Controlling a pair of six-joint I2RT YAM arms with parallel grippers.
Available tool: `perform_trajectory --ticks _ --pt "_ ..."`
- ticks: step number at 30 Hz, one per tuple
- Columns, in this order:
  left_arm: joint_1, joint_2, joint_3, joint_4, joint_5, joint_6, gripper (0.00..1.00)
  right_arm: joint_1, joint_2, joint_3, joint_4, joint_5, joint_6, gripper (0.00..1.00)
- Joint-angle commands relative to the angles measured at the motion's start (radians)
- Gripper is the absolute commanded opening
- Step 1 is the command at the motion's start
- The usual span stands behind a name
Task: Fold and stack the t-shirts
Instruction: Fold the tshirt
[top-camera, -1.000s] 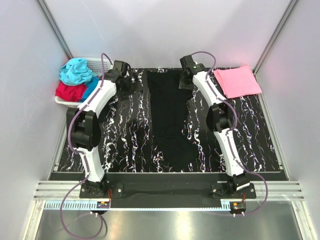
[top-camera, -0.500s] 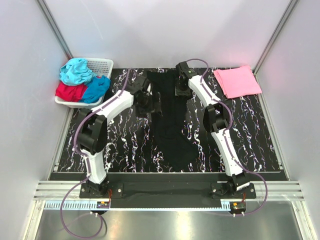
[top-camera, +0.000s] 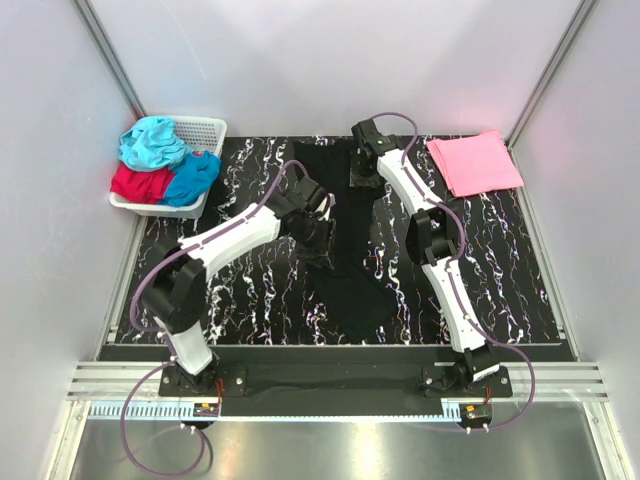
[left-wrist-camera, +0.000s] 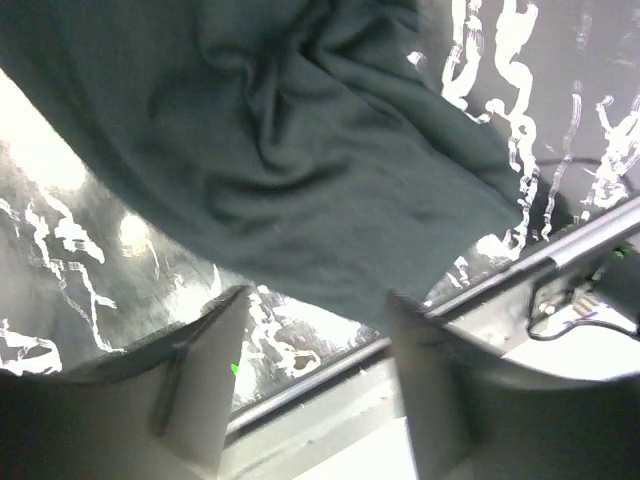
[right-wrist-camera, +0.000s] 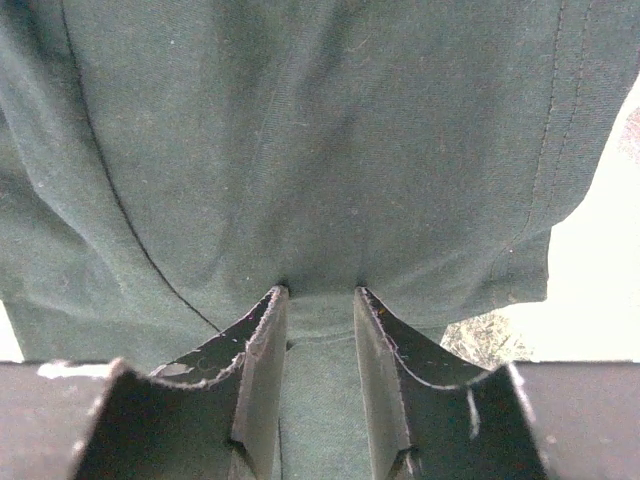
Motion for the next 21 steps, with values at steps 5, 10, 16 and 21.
perform_trajectory --ticks 5,10,16,21 --pt "-0.099 -0.047 -0.082 0.047 -0.083 -0.084 0.34 -0.003 -0.071 -0.068 0.022 0.064 -0.004 0.39" --pt "-0.254 0.056 -0.054 0.103 -0.083 -0.132 0.37 -0.006 -0.074 -0.039 0.022 0.088 -0.034 0.41" --pt "-0.299 0.097 -0.082 0.147 -0.108 -0.187 0.38 -0.024 -0.082 -0.021 0.025 0.067 -0.044 0.42" --pt "-0.305 0.130 -0.096 0.144 -0.129 -0.187 0.40 -0.032 -0.081 0.004 0.031 0.032 -0.061 0.44"
